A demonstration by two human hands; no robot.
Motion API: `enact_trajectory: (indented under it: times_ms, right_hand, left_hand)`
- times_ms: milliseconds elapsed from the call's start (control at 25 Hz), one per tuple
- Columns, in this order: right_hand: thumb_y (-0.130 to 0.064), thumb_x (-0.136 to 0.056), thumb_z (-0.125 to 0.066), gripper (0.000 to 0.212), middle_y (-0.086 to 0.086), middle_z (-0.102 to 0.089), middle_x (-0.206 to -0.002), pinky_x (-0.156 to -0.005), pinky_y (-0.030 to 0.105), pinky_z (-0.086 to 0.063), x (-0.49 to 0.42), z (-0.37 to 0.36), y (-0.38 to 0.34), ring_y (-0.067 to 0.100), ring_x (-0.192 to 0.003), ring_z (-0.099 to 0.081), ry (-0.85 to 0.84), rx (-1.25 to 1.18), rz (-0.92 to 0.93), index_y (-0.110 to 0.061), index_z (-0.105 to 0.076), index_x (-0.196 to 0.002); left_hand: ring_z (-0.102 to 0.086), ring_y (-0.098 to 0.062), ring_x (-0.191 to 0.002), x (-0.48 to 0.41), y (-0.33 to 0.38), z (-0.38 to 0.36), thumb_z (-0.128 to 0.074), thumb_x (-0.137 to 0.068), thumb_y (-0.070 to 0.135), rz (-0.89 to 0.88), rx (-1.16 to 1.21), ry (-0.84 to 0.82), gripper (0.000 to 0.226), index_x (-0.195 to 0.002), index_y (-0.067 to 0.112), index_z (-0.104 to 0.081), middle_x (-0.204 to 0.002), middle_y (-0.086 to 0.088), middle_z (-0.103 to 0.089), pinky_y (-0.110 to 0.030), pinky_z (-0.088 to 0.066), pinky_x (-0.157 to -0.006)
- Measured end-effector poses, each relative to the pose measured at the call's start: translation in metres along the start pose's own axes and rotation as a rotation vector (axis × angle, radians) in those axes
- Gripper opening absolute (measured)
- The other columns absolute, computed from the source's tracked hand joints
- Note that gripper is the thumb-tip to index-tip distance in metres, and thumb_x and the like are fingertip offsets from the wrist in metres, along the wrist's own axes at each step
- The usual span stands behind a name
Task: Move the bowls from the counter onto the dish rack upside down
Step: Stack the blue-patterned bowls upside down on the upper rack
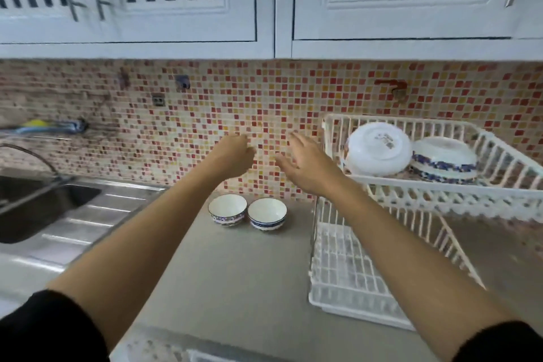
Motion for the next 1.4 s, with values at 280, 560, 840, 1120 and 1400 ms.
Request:
enact_trajectory:
  times_ms: [280,560,840,1120,1400]
  right_hand:
    - [-0.038,-0.097,-0.039,0.061,0.017,-0.033,-0.150,-0.111,0.042,-0.032,-0.019,-0.156,-0.010,0.033,-0.138,-0.033,-0.169,-0.203,-0.302,-0.002,-0.025,-0.145]
    - [-0.036,-0.095,-0.044,0.053,0.020,-0.046,-0.136,-0.098,0.040,-0.041,-0.023,-0.281,0.068,0.036,-0.125,-0.046,-0.142,-0.226,-0.773,-0.001,-0.037,-0.136]
    - [-0.046,-0.094,-0.040,0.054,0.016,-0.056,-0.128,-0.093,0.038,-0.043,-0.093,-0.346,0.129,0.032,-0.117,-0.054,-0.128,0.030,-0.884,-0.004,-0.047,-0.127]
    - [-0.032,-0.094,-0.046,0.049,0.020,-0.054,-0.134,-0.098,0.040,-0.043,-0.133,-0.383,0.167,0.037,-0.121,-0.053,-0.163,-0.048,-1.089,-0.003,-0.043,-0.133]
    - [-0.010,-0.084,-0.054,0.036,0.019,-0.062,-0.122,-0.087,0.034,-0.049,-0.126,-0.387,0.162,0.035,-0.112,-0.061,-0.214,-0.118,-1.177,0.000,-0.056,-0.119]
  left_hand:
    - [-0.053,-0.038,-0.121,0.008,-0.106,-0.088,-0.034,-0.101,0.024,0.141,0.007,-0.182,0.042,-0.128,-0.004,-0.050,-0.132,-0.024,-0.055,-0.038,-0.043,-0.094]
    - [-0.056,-0.038,-0.114,-0.034,-0.134,-0.210,-0.033,-0.100,0.016,0.169,0.096,-0.349,0.036,-0.117,-0.006,-0.055,-0.124,-0.025,-0.059,-0.038,-0.045,-0.092]
    - [-0.056,-0.038,-0.118,-0.132,-0.142,-0.314,-0.031,-0.100,0.031,0.285,0.181,-0.438,0.042,-0.121,0.005,-0.056,-0.126,-0.019,-0.059,-0.045,-0.046,-0.096]
    - [-0.051,-0.037,-0.124,-0.173,-0.136,-0.370,-0.034,-0.101,0.026,0.394,0.177,-0.555,0.044,-0.129,-0.006,-0.045,-0.133,-0.024,-0.051,-0.039,-0.042,-0.101]
    - [-0.052,-0.035,-0.124,-0.168,-0.136,-0.374,-0.036,-0.098,0.007,0.552,0.335,-0.529,0.042,-0.137,-0.009,-0.035,-0.135,-0.023,-0.047,-0.035,-0.043,-0.100]
Point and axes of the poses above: each hand's wrist, its own x-axis away from the middle knuckle, its own z-axis out of the back of the hand, y = z × x, the point moved 2 cm from there along -x, towards the middle knuckle
